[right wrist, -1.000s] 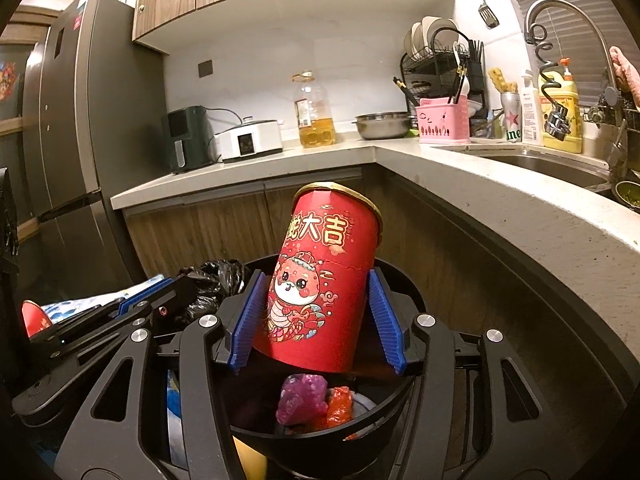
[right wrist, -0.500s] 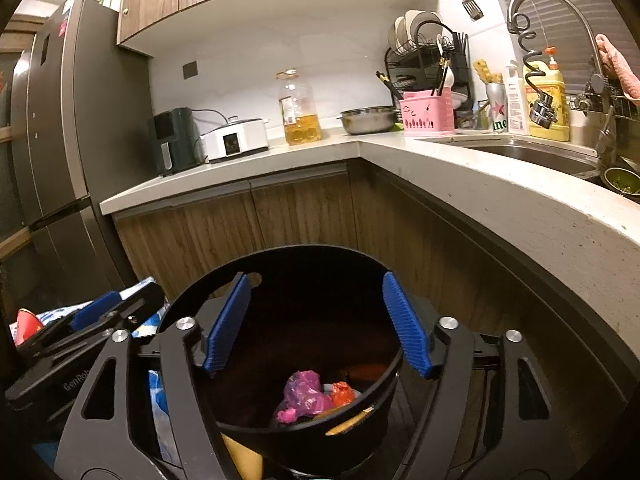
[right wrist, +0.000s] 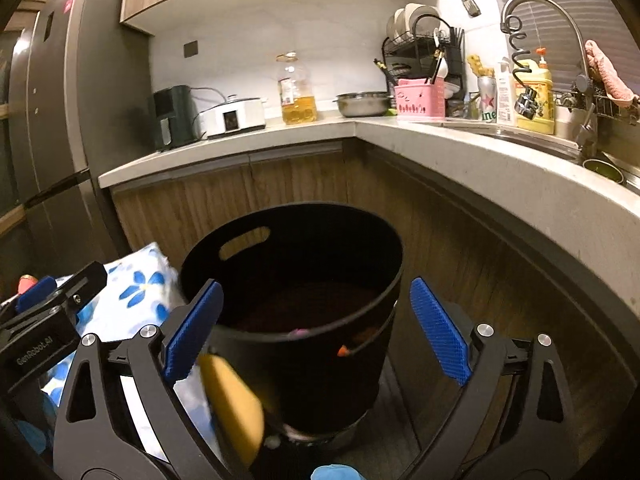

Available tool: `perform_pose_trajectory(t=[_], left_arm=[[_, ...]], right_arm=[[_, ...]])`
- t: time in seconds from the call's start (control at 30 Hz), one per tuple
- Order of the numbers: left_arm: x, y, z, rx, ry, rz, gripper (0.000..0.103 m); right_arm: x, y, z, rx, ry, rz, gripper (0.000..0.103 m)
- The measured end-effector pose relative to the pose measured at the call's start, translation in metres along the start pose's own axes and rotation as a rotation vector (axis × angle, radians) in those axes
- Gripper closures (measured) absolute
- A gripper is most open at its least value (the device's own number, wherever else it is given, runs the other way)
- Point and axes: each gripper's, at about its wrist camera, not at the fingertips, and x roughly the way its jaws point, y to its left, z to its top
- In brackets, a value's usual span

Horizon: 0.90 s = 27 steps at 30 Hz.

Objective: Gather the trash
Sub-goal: 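Open both tools to release the bag and cup into the bin, then move both open tools back toward the remaining trash on the table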

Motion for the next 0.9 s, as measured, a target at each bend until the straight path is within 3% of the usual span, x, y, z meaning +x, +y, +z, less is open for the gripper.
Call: perform_pose_trajectory(t=[0.9], left_arm=[[-0.137,0.091,-0.059,-0.054,-0.005,0.13,0.006]], right_arm=[[-0.095,0.07,-0.047,-0.061,0.02,0.061,0.009]])
